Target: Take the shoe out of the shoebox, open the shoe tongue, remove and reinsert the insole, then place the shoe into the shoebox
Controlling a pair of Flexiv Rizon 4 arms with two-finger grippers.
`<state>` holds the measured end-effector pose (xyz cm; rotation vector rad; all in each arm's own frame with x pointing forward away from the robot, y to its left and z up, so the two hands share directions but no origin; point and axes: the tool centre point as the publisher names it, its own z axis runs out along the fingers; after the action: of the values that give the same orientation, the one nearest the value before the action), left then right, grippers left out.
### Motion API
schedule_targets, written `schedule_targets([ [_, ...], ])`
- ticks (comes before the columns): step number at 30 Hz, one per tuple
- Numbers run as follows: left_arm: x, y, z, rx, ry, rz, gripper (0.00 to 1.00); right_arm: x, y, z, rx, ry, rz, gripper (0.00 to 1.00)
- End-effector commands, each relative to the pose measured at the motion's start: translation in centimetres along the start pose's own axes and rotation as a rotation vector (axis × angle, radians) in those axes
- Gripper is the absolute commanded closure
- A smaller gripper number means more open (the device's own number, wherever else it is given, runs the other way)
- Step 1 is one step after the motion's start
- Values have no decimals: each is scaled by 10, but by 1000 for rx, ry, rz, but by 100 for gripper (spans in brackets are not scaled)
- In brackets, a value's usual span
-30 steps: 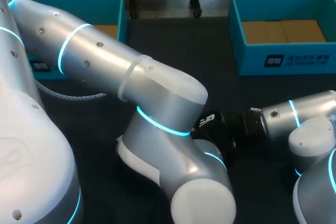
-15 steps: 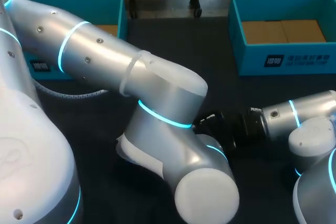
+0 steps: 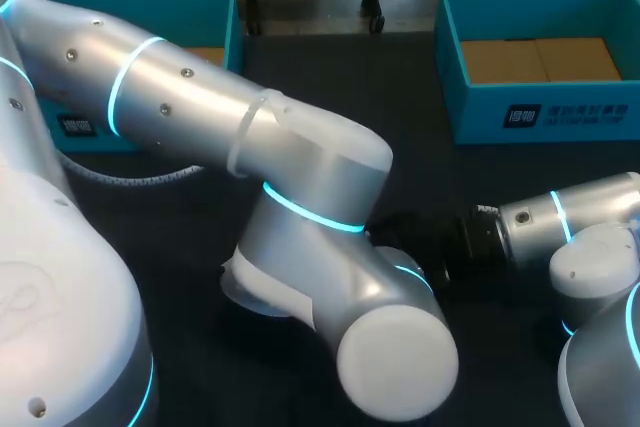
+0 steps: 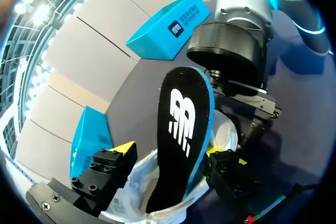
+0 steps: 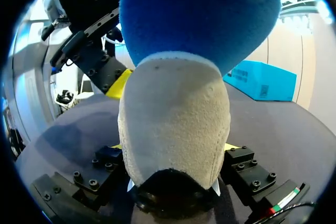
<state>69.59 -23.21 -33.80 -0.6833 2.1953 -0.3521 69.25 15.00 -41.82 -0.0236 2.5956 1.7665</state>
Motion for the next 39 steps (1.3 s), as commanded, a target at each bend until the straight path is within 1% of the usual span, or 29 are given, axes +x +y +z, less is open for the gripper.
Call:
schedule_targets([
  [1, -2, 0, 2, 1, -5, -6, 26, 4, -4, 4, 3, -1, 1, 100],
  [7, -6, 2, 1, 8, -8, -15, 29, 4, -4, 4, 3, -1, 1, 100],
  [10, -8, 3, 0, 22, 8, -13, 40, 4, -4, 4, 3, -1, 1, 100],
  [12, -9, 4, 0, 35, 16, -10, 45, 4, -4, 4, 3, -1, 1, 100],
  [13, -9, 4, -1, 42, 22, -5, 50, 4, -4, 4, 3, -1, 1, 100],
  [15, -9, 5, -1, 44, 21, -4, 52, 4, -4, 4, 3, -1, 1, 100],
  [26, -9, 5, 0, 103, 40, 46, 52, 4, -4, 4, 3, -1, 1, 100],
  [39, -14, 3, 5, 134, 58, 66, 55, 4, -4, 4, 3, -1, 1, 100],
])
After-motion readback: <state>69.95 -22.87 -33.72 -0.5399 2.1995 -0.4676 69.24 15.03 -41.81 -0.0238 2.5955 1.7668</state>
